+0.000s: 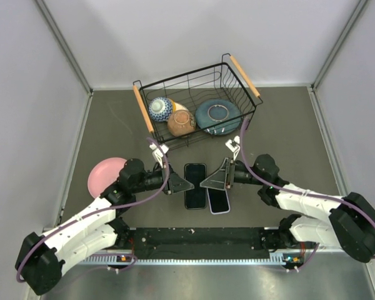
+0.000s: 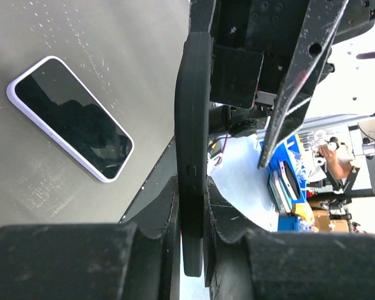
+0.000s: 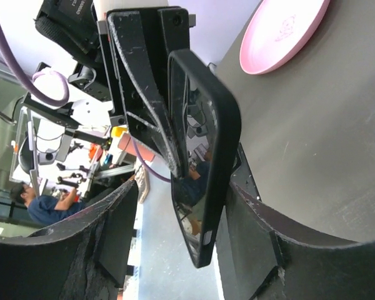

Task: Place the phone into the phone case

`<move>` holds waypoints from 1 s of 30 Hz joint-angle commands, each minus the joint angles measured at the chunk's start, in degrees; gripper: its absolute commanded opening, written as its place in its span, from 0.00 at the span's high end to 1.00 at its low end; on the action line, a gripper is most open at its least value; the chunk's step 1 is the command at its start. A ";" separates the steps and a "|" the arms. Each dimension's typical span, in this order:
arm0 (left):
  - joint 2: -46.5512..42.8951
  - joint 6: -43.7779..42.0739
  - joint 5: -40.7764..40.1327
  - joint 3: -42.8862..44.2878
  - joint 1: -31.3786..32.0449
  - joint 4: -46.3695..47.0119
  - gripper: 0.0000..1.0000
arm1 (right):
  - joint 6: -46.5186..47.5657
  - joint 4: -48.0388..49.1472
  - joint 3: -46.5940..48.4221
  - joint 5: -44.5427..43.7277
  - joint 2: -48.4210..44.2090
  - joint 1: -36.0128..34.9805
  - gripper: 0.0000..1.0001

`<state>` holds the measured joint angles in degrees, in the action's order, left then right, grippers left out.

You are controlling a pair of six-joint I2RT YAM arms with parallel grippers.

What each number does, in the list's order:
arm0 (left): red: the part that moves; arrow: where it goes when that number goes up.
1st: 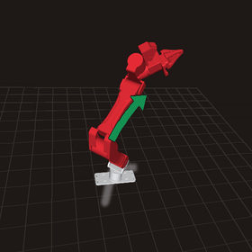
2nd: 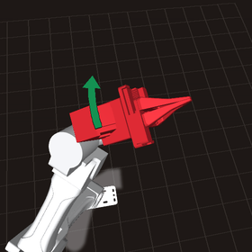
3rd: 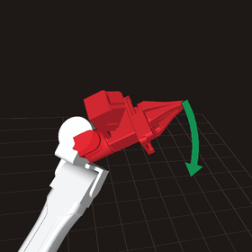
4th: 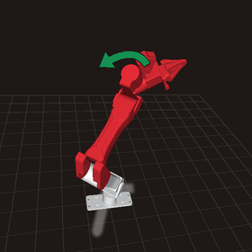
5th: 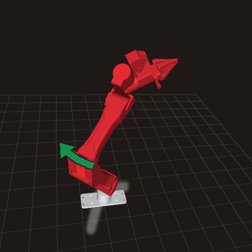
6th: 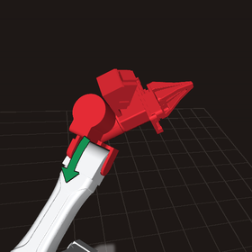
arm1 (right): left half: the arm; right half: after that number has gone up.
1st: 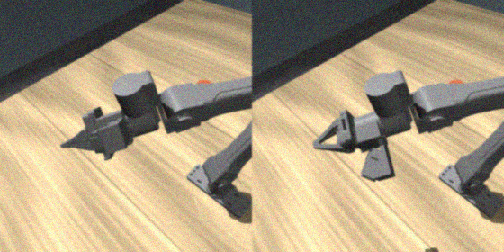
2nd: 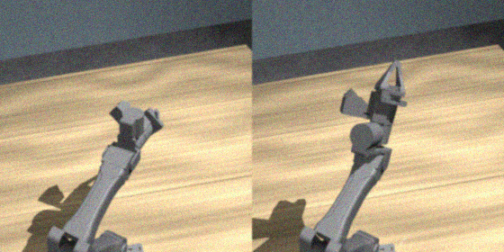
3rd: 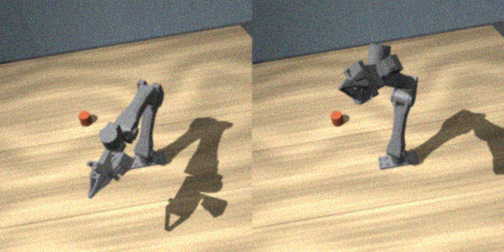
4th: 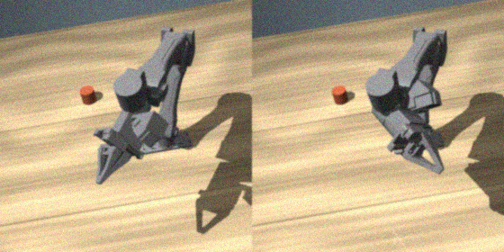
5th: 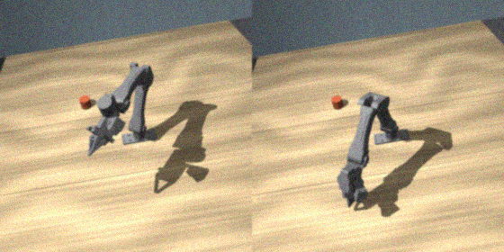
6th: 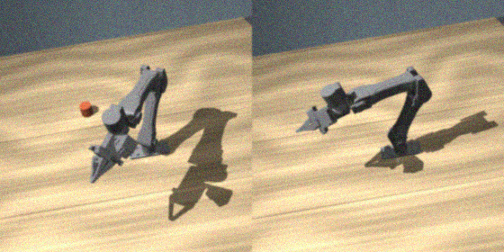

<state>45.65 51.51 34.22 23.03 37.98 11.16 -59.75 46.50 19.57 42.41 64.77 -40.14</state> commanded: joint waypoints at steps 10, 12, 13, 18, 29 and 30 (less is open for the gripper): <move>0.40 -2.98 1.38 2.54 -0.01 0.65 1.00 | 4.28 -2.46 5.38 -3.56 1.23 0.06 1.00; 0.93 -5.26 -0.29 4.47 -0.01 -2.27 0.89 | 4.37 -5.71 5.65 -3.57 0.62 1.54 1.00; 1.02 -6.06 -0.81 5.01 0.08 -4.80 0.71 | 4.90 -7.46 6.17 -3.57 0.01 1.99 1.00; 0.06 -10.54 -6.60 6.42 -0.01 -10.54 0.41 | 16.81 -37.50 12.23 -7.24 -6.66 5.42 1.00; -1.26 -20.65 -18.65 10.90 -0.01 -24.42 0.07 | 34.87 -83.93 24.72 -19.91 -4.75 20.34 1.00; -1.61 -21.09 -19.18 10.99 -0.01 -25.39 0.06 | 35.74 -84.81 24.81 -20.17 -4.74 21.41 1.00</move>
<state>45.60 35.68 20.64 30.83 37.93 -9.52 -30.52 -23.83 41.58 25.78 59.64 -23.22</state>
